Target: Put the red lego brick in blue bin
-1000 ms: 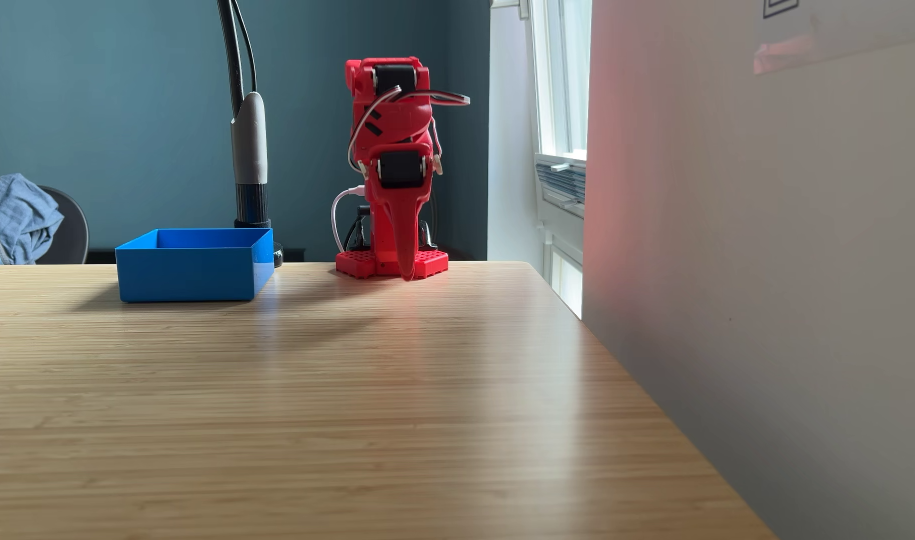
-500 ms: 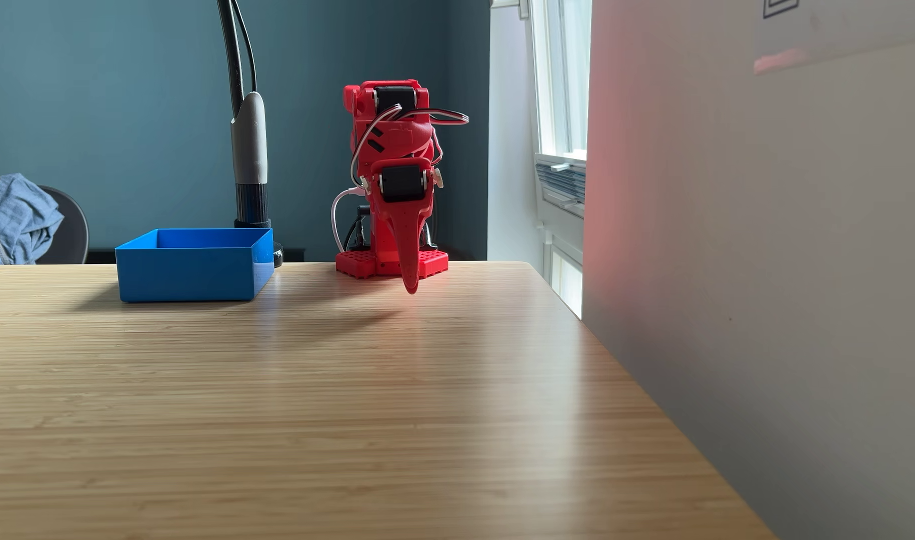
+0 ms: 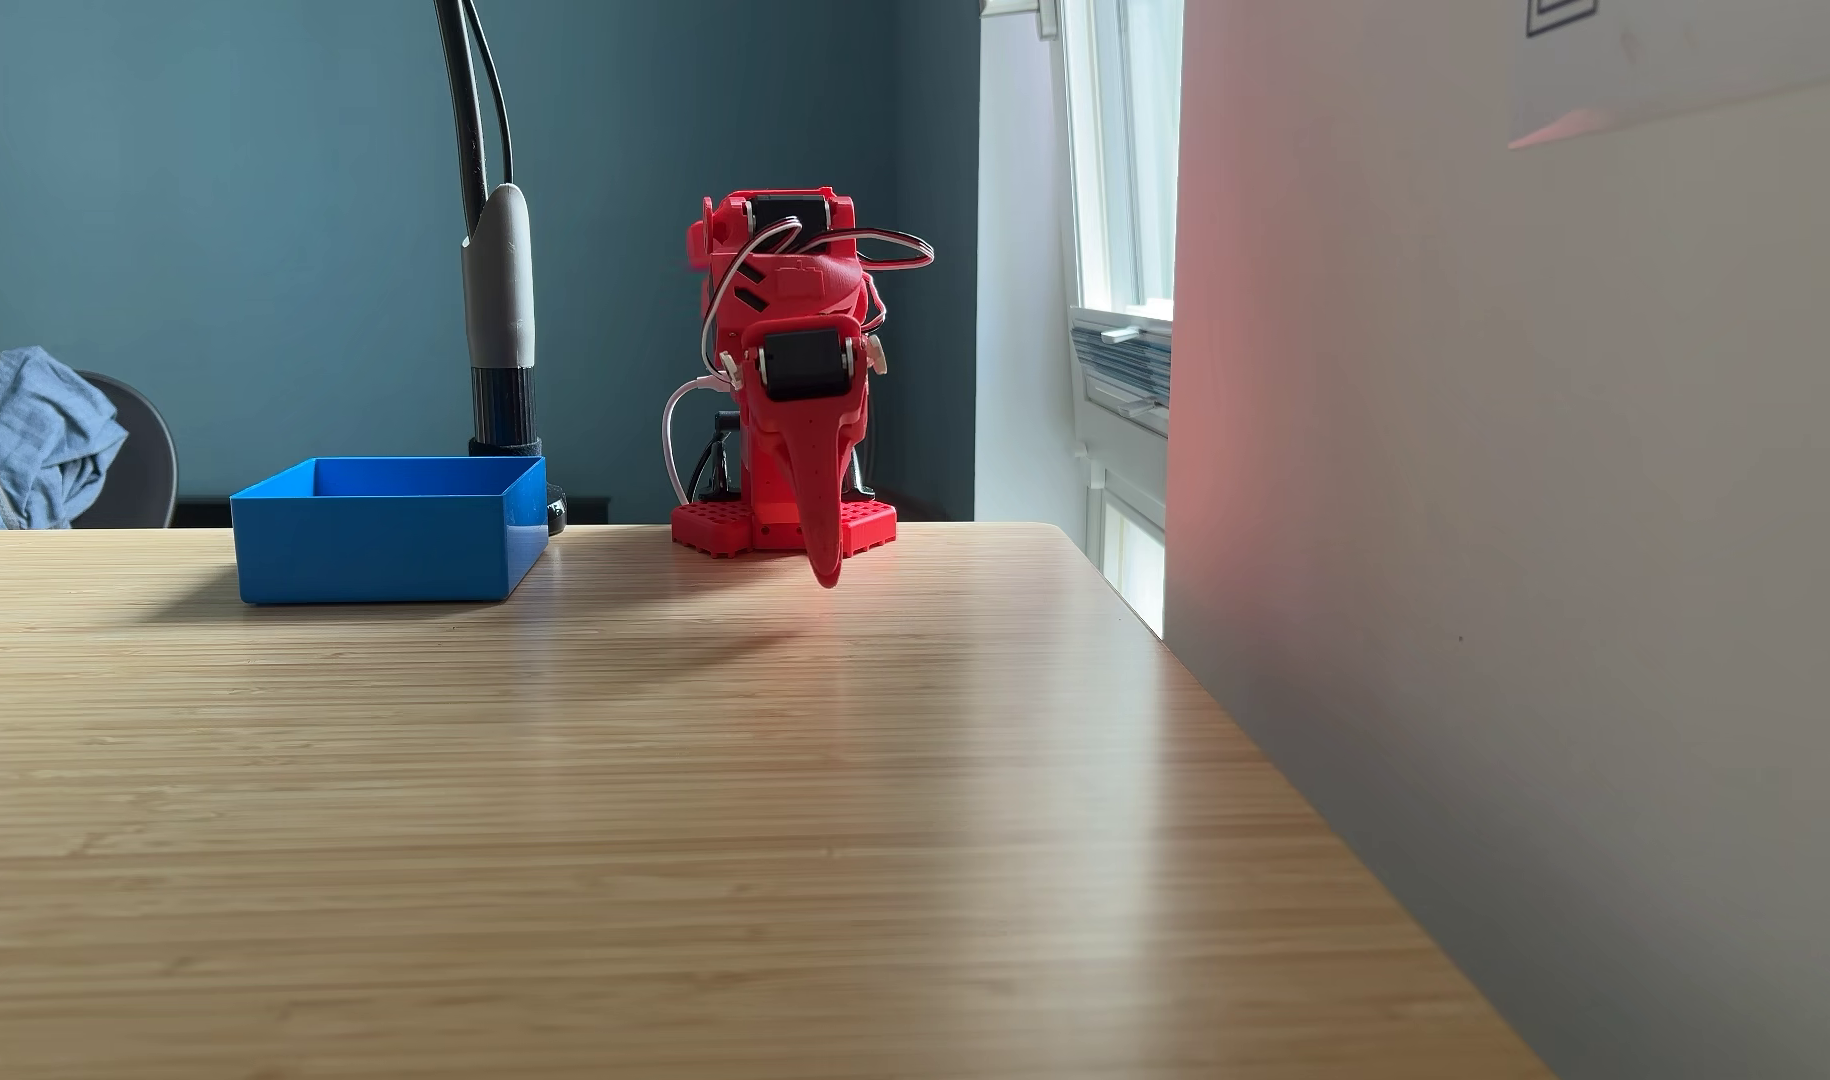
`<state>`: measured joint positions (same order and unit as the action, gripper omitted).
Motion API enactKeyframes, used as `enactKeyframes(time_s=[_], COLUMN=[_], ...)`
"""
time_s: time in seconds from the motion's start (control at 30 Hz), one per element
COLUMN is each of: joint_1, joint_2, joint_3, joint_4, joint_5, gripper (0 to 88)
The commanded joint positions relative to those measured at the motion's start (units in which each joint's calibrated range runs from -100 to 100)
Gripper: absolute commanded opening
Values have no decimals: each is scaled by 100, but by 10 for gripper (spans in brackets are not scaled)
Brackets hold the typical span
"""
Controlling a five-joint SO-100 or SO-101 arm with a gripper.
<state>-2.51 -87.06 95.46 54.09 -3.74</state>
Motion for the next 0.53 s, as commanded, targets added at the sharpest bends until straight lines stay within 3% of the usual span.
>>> enactKeyframes(time_s=[0.0,0.5], joint_1=[-12,-12], joint_2=[-9,-9], joint_3=[73,200], joint_4=[19,-5], joint_5=[63,68], gripper=[0,0])
